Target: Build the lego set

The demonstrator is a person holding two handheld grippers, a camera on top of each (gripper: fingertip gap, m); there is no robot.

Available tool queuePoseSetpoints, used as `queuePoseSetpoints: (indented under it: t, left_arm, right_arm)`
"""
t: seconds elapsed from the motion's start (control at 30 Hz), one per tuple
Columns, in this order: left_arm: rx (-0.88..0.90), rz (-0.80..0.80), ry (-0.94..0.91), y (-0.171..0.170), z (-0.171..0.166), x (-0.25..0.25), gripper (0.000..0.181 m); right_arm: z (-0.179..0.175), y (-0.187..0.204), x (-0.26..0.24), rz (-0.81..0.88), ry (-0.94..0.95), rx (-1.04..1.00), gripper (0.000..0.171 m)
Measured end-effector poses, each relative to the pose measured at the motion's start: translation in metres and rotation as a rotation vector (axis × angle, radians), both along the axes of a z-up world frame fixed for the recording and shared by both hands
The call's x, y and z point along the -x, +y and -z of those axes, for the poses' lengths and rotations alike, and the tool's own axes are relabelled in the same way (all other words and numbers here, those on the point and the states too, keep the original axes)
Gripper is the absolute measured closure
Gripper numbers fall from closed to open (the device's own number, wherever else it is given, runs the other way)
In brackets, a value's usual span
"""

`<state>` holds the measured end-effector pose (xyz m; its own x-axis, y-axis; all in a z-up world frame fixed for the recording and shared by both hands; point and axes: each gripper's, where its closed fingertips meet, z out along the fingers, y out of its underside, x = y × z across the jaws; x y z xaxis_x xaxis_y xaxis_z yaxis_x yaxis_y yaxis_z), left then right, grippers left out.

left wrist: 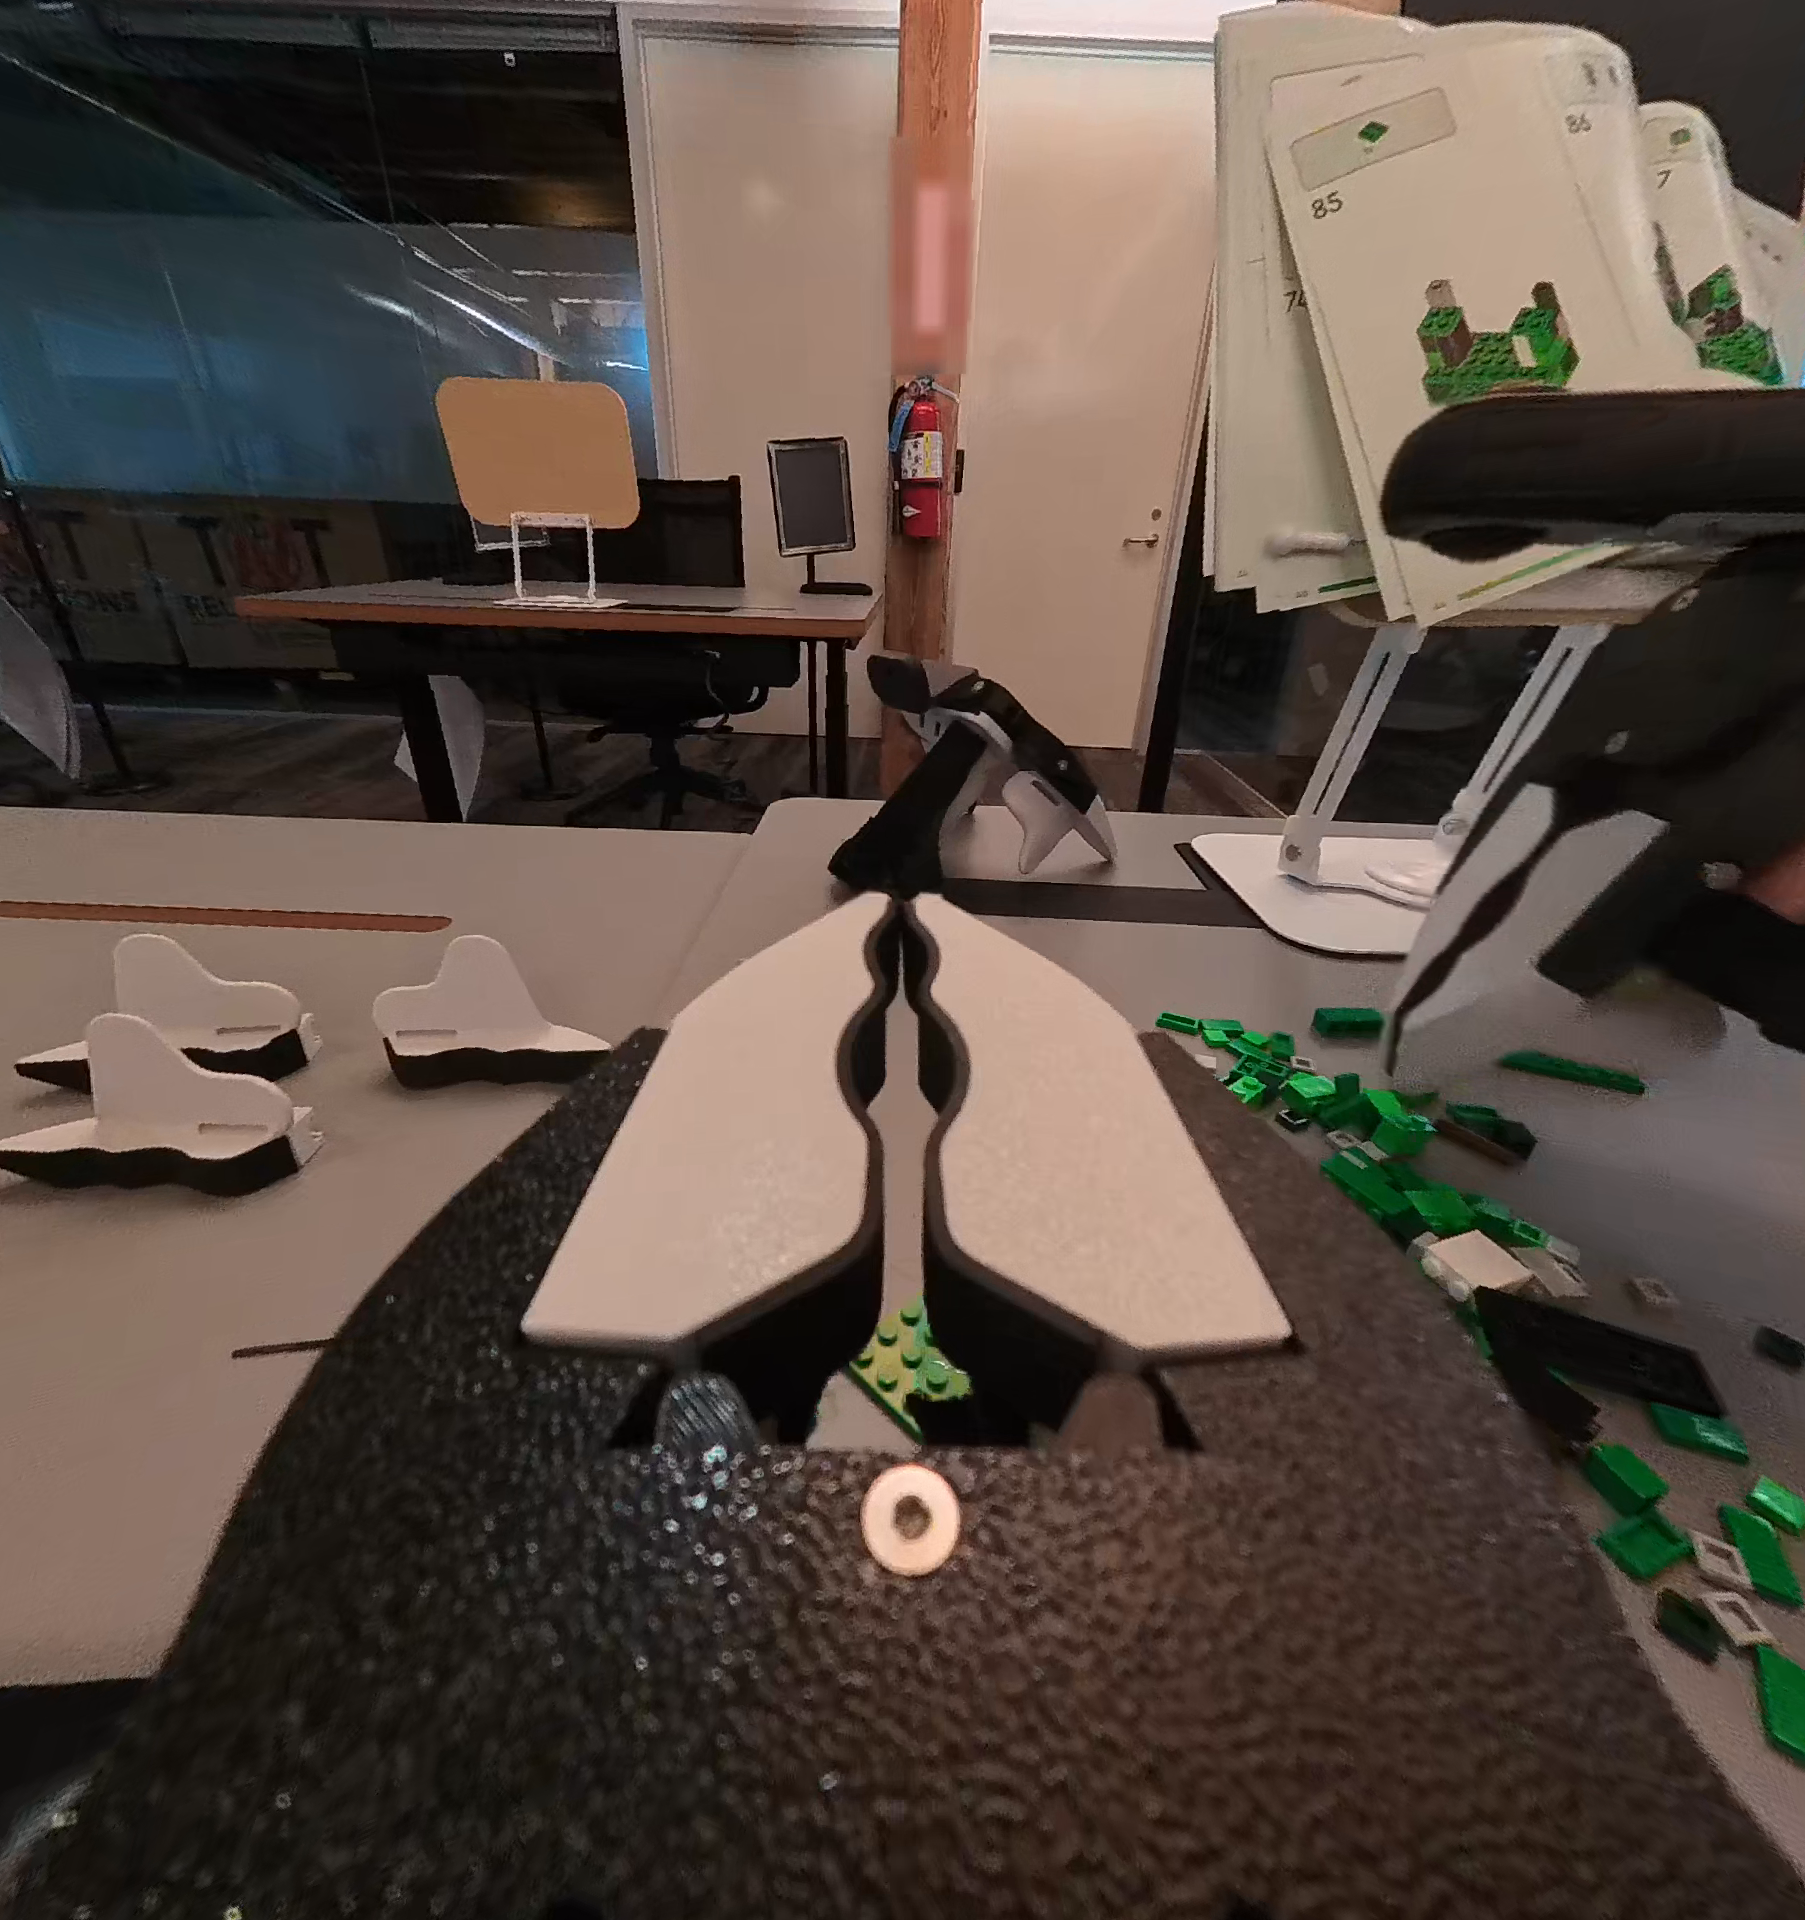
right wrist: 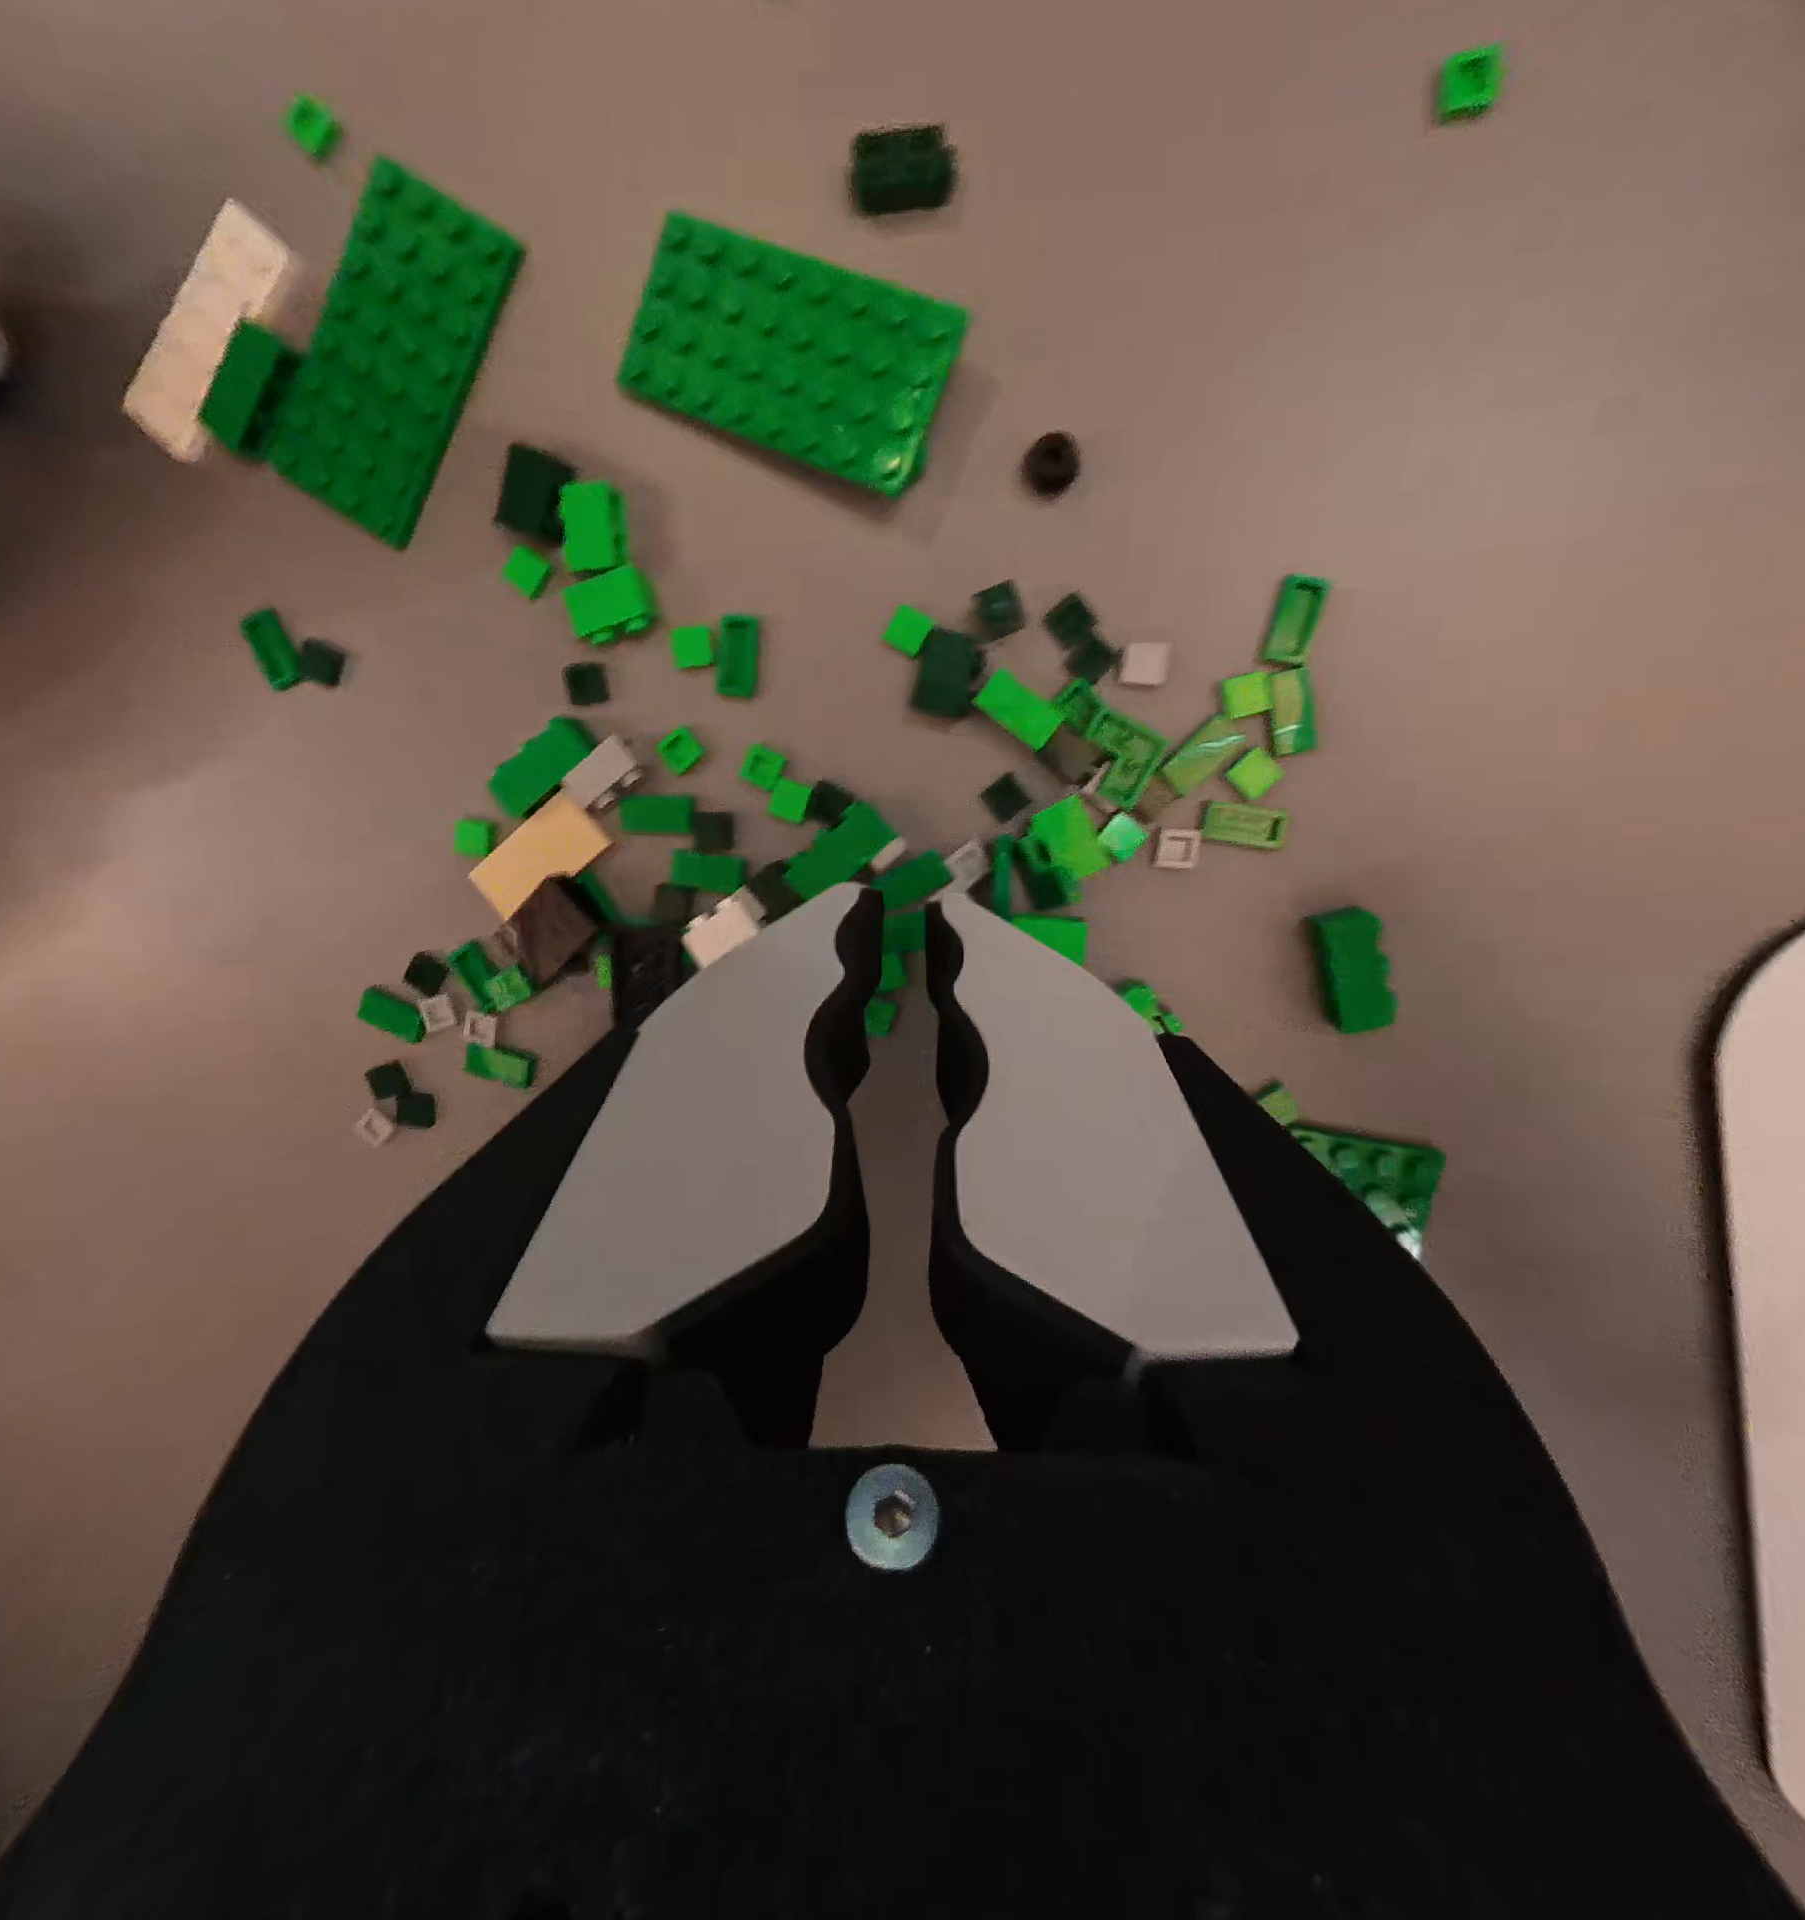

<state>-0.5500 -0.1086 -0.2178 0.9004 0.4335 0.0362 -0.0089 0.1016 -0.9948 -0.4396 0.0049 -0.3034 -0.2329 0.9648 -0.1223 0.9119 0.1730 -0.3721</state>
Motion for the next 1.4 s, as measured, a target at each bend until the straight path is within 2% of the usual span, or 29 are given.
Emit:
queuePoseSetpoints:
  t: [0.17, 0.4, 0.67, 0.97, 1.1, 1.4]
  left_arm:
    - [0.012, 0.017, 0.007, 0.003, 0.001, -0.004, 0.181]
    - [0.026, 0.027, 0.016, 0.006, 0.002, -0.006, 0.181]
    - [0.027, 0.035, 0.008, 0.007, 0.003, -0.007, 0.181]
    - [0.034, 0.043, 0.002, 0.008, 0.005, -0.007, 0.181]
    - [0.032, 0.041, 0.002, 0.008, 0.005, -0.007, 0.181]
    - [0.014, -0.004, -0.028, 0.000, 0.004, 0.003, 0.181]
  right_arm:
    - [0.014, -0.009, -0.017, -0.078, -0.035, -0.060, 0.162]
    - [0.022, -0.017, -0.016, -0.094, -0.033, -0.045, 0.151]
    - [0.023, 0.014, -0.035, -0.108, -0.168, -0.217, 0.158]
    - [0.026, 0.007, -0.026, -0.104, -0.122, -0.160, 0.159]
    - [0.022, -0.010, -0.025, -0.131, -0.116, -0.096, 0.159]
    - [0.009, -0.022, -0.028, -0.183, -0.080, -0.107, 0.159]
